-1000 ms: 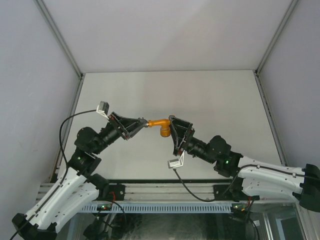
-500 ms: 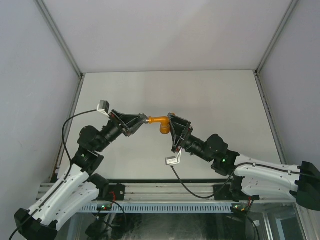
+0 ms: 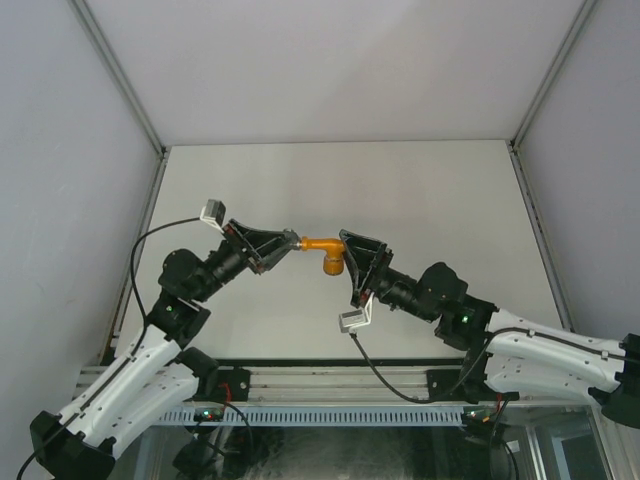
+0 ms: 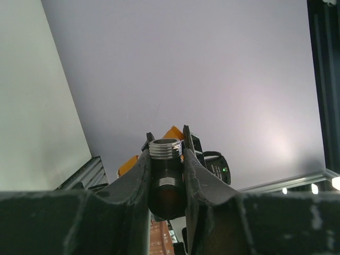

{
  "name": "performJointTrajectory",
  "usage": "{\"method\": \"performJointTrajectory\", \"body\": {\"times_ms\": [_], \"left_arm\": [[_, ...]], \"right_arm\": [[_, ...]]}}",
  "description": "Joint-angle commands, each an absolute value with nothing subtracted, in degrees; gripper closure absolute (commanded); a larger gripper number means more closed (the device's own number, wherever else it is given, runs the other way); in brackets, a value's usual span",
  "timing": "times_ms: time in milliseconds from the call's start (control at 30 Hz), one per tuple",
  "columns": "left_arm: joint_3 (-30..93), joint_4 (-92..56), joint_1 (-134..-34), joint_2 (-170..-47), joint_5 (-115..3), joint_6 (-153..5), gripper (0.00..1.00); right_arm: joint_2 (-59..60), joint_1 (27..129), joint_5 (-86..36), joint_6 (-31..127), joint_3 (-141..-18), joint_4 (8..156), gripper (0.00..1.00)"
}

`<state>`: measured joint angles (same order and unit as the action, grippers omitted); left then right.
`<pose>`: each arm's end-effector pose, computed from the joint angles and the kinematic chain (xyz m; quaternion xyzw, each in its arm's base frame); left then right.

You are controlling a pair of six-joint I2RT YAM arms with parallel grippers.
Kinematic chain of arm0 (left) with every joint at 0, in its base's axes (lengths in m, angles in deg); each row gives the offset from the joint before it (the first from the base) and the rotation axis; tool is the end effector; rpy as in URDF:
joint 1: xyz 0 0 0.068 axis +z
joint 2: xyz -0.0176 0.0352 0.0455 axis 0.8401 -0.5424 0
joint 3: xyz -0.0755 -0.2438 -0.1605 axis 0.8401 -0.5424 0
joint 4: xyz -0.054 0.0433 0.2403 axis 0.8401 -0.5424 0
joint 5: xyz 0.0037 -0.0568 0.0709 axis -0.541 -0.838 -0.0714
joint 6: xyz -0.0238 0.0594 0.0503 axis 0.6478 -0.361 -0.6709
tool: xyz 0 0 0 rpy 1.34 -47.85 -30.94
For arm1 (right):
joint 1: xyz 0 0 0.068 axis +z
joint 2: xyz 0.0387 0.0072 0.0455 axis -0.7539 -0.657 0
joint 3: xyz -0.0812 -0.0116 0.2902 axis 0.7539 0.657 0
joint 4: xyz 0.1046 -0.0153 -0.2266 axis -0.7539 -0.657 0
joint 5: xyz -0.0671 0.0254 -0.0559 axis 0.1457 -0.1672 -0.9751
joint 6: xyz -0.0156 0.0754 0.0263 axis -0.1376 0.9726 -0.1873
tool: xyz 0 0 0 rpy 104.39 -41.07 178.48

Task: Install the water faucets

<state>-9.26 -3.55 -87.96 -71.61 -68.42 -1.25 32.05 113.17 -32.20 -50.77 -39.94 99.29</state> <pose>0.1303 -0.1068 0.3508 -0.1637 0.6282 -0.6969 0.3048 0.0923 0.1917 0.3523 -0.6669 0.1401 -0.1737 0.7110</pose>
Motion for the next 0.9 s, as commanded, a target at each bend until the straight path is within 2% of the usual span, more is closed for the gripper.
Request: {"method": "performJointTrajectory", "body": {"times_ms": [0,167,233,300,333,367,433,467,633,800,867], "left_arm": [[-8.29,-0.07,-89.13,-72.22,-72.11,-3.91,1.0],[-7.21,-0.57,-89.18,-73.04,-72.84,-6.48,1.0],[-7.0,-0.55,-89.31,-73.29,-72.94,-7.7,1.0],[-6.65,-0.55,-89.56,-73.32,-72.95,-9.5,1.0],[-6.53,-0.5,-89.59,-73.24,-72.88,-10.17,1.0],[-6.53,-0.28,-89.68,-73.16,-72.8,-10.72,1.0],[-6.89,0.57,-89.59,-72.69,-72.42,-11.23,1.0],[-7.26,1.53,-89.59,-72.29,-71.96,-11.25,1.0],[-8.72,2.97,-89.6,-69.77,-69.67,-12.44,1.0],[-8.37,2.97,-89.63,-69.52,-69.97,-15.73,1.0],[-8.01,3.02,-89.61,-69.63,-70.25,-17.18,0.99]], "right_arm": [[32.85,114.5,-24.45,-39.26,-44.53,96.79,0.69],[33.44,114.41,-22.31,-32.19,-47.82,91.09,0.88],[33.59,114.08,-21.21,-28.96,-49.33,88.84,0.94],[33.87,113.34,-19.75,-25.84,-50.18,87.38,0.95],[34.08,112.44,-18.41,-24.32,-50.48,86.9,0.92],[34.34,111.79,-17.25,-23.22,-50.52,86.61,0.83],[34.84,110.82,-16.02,-20.29,-50.53,86.49,0.52],[35.21,110.33,-15.95,-18.06,-50.54,86.85,0.43],[39.03,104.07,-14.02,2.32,-49.58,91.35,0.3],[41.7,93.56,-1.49,24.01,-48.9,94.45,0.24],[41.4,90.82,-2.03,35.93,-49.01,96.16,0.15]]}}
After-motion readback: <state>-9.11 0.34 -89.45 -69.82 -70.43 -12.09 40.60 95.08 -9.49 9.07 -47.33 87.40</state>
